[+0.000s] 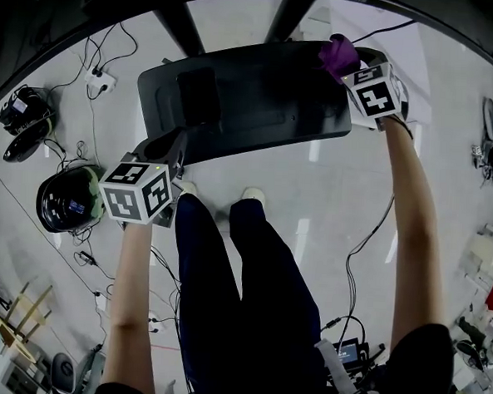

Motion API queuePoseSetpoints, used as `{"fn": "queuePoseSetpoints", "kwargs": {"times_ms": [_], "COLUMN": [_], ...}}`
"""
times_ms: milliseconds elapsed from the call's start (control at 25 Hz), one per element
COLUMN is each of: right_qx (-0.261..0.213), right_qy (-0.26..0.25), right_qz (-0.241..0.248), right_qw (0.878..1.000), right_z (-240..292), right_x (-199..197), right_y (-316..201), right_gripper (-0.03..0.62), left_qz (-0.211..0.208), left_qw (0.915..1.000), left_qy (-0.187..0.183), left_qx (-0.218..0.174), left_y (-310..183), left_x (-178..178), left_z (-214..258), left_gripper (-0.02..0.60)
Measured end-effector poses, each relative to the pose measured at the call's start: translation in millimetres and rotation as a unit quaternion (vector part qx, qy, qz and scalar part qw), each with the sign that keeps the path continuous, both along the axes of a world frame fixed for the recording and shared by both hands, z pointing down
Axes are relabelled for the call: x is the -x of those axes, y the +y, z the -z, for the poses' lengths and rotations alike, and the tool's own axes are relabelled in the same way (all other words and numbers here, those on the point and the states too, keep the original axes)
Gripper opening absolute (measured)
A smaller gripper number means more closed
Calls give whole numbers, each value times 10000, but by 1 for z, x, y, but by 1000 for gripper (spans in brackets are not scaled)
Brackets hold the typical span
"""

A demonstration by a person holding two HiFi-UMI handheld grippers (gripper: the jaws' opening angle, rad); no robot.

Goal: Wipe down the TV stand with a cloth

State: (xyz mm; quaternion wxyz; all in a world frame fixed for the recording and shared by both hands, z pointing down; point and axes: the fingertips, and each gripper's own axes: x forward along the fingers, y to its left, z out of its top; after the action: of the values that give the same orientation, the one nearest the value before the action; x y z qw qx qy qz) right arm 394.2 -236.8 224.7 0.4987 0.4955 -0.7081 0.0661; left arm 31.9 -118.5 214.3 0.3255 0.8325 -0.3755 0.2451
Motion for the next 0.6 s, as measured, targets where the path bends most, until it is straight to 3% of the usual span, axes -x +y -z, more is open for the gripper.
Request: {"fn": "queuePoseSetpoints", "kwargs": {"times_ms": [280,440,600], "right_qx": [-78,31,623], "right_qy": [-1538,-1962,-2492], "right_qz": [325,758,1140], "right_qw": [9875,9776,9597], "right_z": [38,49,39], "right_x": [81,135,189], "right_y": [26,47,75], "right_gripper": [97,97,97], "left_qz": [141,162,151], "left_qw": [9997,9995,9994], "left_qy": [207,255,314], "left_qx": [-6,-29,-35], "left_y": [3,8,11], "left_x": [1,4,7], "left_z": [5,9,11], "left_gripper": [6,6,6]}}
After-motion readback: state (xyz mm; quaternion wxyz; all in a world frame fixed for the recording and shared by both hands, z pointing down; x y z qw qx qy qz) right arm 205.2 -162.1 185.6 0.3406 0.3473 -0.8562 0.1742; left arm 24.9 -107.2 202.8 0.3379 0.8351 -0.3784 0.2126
